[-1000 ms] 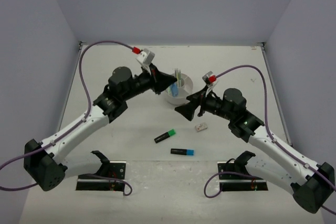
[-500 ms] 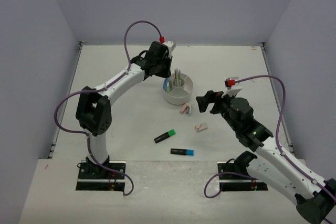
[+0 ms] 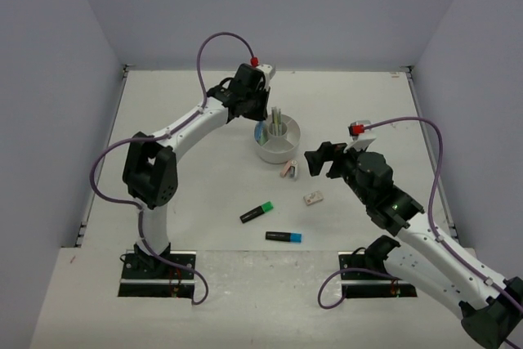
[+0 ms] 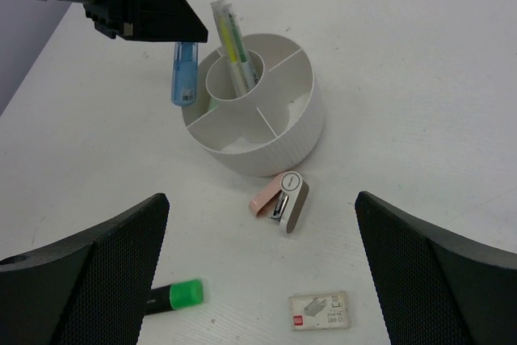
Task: Sort the stationery into containers
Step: Place the stationery in the storage box.
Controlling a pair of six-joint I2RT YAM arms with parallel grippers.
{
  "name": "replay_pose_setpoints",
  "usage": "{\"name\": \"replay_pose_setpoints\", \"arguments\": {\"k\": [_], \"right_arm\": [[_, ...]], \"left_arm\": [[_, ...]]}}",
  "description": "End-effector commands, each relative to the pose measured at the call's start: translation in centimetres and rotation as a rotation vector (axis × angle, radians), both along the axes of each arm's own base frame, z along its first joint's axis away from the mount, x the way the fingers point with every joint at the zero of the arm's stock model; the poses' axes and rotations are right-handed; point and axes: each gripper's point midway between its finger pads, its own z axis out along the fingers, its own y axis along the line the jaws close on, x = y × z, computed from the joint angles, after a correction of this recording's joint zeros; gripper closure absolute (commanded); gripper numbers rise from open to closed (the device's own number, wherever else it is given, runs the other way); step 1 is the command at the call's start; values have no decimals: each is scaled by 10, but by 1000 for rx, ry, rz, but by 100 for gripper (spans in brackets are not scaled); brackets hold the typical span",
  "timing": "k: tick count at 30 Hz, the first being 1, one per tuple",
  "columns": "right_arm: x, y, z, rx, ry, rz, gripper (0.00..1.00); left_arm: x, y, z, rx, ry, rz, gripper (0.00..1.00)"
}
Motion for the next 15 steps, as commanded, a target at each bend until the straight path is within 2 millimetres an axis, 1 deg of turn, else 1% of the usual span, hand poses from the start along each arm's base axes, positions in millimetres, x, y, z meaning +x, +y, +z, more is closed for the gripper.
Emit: {"name": "replay_pose_setpoints", "arguments": {"k": [1, 3, 6, 8, 10, 12, 15], "right_arm": [[1, 2, -5, -15, 13, 9, 1], [1, 4, -6, -16, 18, 18, 1], [1, 5, -9, -19, 27, 22, 1], [1, 6, -10, -23, 31, 27, 1], [1, 8, -11, -24, 35, 37, 1], [2, 9, -13, -29, 44, 40, 1], [4, 10, -17, -28, 67, 27, 1]], "left_arm": [[6, -5, -1, -43, -8, 6, 93], [5, -5, -4, -55, -1, 14, 91], [4, -2, -6, -62, 7, 30, 81], [3, -3, -3, -74, 2, 30, 74], [0, -1, 1, -84, -3, 36, 71], [-2, 3, 6, -88, -13, 49, 64], [-5, 10, 25, -100, -51, 70, 55]]}}
